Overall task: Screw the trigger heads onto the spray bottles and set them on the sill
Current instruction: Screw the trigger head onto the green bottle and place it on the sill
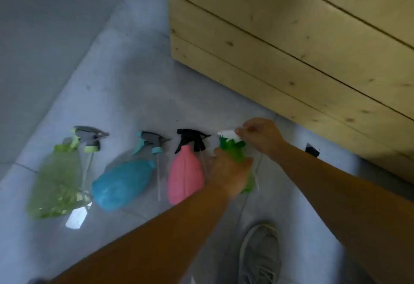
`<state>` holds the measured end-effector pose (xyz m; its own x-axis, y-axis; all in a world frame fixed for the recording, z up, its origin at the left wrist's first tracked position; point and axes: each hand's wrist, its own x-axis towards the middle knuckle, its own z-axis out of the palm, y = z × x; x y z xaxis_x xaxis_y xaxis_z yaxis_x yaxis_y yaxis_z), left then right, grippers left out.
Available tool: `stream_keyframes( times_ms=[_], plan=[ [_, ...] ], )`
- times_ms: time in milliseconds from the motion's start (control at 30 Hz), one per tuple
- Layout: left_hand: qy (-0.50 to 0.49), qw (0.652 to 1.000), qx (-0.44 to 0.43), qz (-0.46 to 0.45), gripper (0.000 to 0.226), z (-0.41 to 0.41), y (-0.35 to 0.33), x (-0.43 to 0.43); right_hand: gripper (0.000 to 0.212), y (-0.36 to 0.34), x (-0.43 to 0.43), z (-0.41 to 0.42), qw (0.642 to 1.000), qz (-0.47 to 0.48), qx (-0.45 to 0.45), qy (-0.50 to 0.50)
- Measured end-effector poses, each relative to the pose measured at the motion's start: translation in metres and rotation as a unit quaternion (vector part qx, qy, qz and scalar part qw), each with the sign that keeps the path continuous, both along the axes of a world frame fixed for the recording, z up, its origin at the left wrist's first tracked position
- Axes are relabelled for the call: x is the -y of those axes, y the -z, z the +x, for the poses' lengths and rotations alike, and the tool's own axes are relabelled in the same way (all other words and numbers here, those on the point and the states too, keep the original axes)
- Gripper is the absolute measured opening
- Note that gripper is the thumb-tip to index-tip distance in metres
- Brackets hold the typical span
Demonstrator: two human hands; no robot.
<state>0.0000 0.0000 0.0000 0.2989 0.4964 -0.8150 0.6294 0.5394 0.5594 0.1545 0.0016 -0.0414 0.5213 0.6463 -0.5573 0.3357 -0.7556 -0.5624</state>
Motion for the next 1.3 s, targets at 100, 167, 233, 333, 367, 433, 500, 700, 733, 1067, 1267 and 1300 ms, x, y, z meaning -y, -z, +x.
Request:
stream_keyframes(
  times_ms=[100,167,233,333,367,433,500,700,733,1067,1267,1300],
  plan=[
    [0.008,1.0,-0.017,0.015,0.07,0.002,0.011,0.002,0.039,0.012,-0.002,0.002,1.0,0.003,0.012,-0.029],
    [0.013,1.0,-0.02,0.009,0.065,0.001,0.019,0.004,0.041,0.017,-0.006,0.003,1.0,-0.006,0.008,-0.025],
    [0.006,1.0,-0.013,0.013,0.06,0.002,0.021,0.007,0.039,0.016,-0.008,0.006,1.0,-0.001,0.0,-0.025],
    [0.014,0.999,-0.012,0.026,0.053,0.002,0.021,0.011,0.029,0.011,-0.009,0.009,0.998,0.001,-0.025,-0.056],
    [0.017,0.999,-0.009,0.034,0.05,0.002,0.019,0.012,0.026,0.01,-0.008,0.009,0.998,0.006,-0.043,-0.054],
    [0.009,0.999,0.007,0.045,0.044,0.0,0.016,0.015,0.022,0.005,-0.007,0.009,0.996,0.009,-0.084,-0.034],
    [-0.01,0.998,0.039,0.042,0.04,-0.002,0.012,0.019,0.021,-0.001,-0.007,0.009,0.993,-0.005,-0.117,-0.011],
    [0.001,0.992,0.121,0.047,0.026,-0.013,-0.029,0.006,0.012,-0.048,-0.018,0.01,0.975,-0.012,-0.223,-0.004],
    [-0.003,0.99,0.131,0.055,0.011,-0.017,-0.037,0.001,0.012,-0.06,-0.022,0.01,0.975,-0.003,-0.223,-0.005],
    [0.001,0.952,0.228,0.206,0.026,-0.1,-0.191,-0.03,0.009,-0.256,-0.038,-0.024,0.978,0.16,-0.115,-0.061],
    [-0.015,0.93,0.222,0.294,0.032,-0.178,-0.293,-0.018,0.007,-0.402,-0.002,-0.098,0.907,0.406,-0.113,-0.014],
    [-0.015,0.926,0.221,0.306,0.034,-0.191,-0.305,-0.015,0.006,-0.423,0.005,-0.109,0.89,0.44,-0.117,-0.009]
  ],
)
